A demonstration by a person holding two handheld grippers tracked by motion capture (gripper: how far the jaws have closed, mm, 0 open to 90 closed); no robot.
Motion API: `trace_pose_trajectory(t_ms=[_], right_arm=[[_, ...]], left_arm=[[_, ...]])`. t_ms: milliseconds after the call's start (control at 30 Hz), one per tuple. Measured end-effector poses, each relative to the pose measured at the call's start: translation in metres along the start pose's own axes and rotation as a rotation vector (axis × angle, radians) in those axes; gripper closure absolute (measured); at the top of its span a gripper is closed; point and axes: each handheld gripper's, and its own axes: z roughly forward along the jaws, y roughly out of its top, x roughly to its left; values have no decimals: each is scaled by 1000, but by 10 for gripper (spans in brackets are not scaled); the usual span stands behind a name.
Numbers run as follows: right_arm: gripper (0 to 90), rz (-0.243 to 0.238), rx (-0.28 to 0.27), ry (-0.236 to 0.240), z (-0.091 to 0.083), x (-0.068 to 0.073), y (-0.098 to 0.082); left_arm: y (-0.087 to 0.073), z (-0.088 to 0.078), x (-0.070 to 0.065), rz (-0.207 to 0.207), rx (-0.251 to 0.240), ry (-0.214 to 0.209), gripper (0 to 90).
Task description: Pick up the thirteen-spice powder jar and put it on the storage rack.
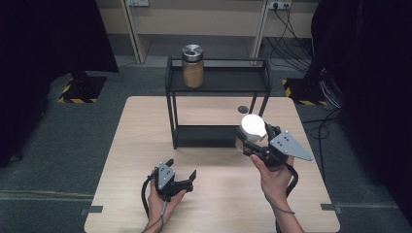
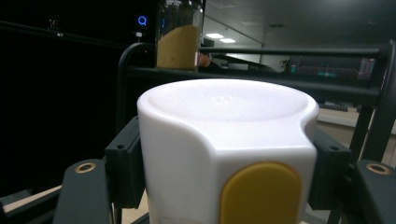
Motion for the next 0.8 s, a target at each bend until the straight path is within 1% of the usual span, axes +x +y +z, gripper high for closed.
trace_pose_trajectory(t_ms=[33,67,133,167,267,333,400,500,633,800], right_arm=[[308,-4,-5,2,2,-1,5],[308,-4,-5,2,2,-1,5],[308,-14,-13,2,7,-1,12],[308,-14,-13,2,7,-1,12],[308,-24,-23,1,12,-3,20],[308,-21,-27,1,16,-4,26],[308,-20,-28,2,18,-5,28],[308,-31,-27,2,23,-7,34],[308,-24,-30,5,27,-10,38],[308,-28,-35,8,33,-13,51]], left_arm=[[0,0,0,-1,0,0,31],[0,0,0,-1,0,0,31],[0,0,0,-1,0,-1,31],[0,0,0,-1,0,-1,31],[0,0,0,-1,-1,-1,31],[0,0,0,-2,-1,-1,31],[0,0,1,-3,-1,-2,31],[0,0,0,0,-1,-2,31],[0,0,0,-1,-1,-2,31],[0,0,1,-2,-2,-3,31]])
